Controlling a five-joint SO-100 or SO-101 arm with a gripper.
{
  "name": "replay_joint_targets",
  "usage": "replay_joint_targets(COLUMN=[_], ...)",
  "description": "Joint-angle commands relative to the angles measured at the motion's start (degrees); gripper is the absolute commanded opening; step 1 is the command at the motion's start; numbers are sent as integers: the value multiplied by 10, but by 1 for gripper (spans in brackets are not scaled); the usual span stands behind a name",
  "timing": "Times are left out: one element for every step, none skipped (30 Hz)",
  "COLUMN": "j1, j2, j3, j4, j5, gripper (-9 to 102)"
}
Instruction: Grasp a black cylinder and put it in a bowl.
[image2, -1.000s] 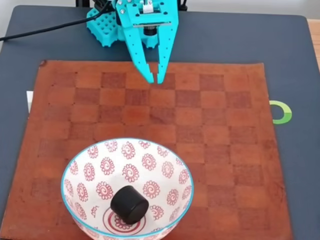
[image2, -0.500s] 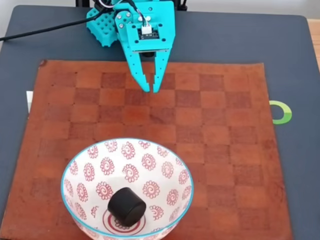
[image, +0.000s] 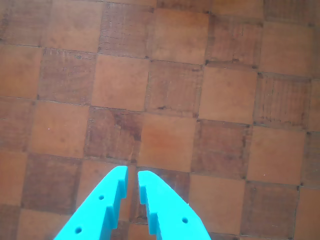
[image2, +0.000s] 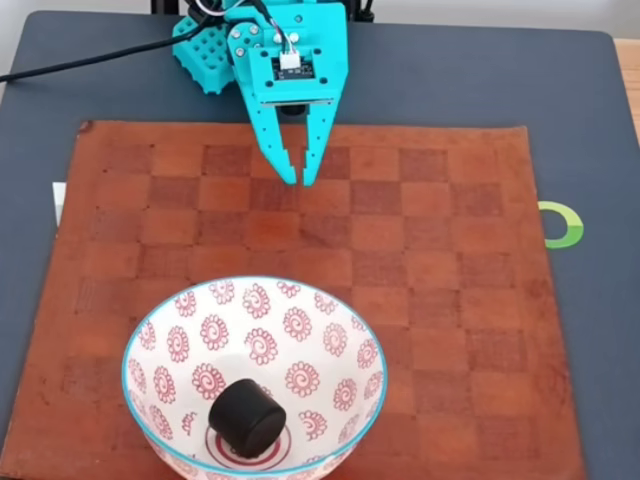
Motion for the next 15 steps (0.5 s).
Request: replay_joint_targets(j1=[1, 0, -3, -4, -4, -4, -4, -4, -4, -4, -4, -4, -4, -4, -4], j2=[29, 29, 29, 29, 29, 29, 29, 29, 29, 29, 29, 29, 29, 29, 29], j3=[-4, -4, -4, -4, -4, -4, -4, -4, -4, -4, -4, -4, -4, -4, -4], j4=[0, 0, 0, 0, 0, 0, 0, 0, 0, 0, 0, 0, 0, 0, 0], j5=[-4, -4, -4, -4, -4, -4, -4, -4, -4, -4, -4, -4, -4, -4, -4], gripper=[0, 0, 0, 0, 0, 0, 0, 0, 0, 0, 0, 0, 0, 0, 0])
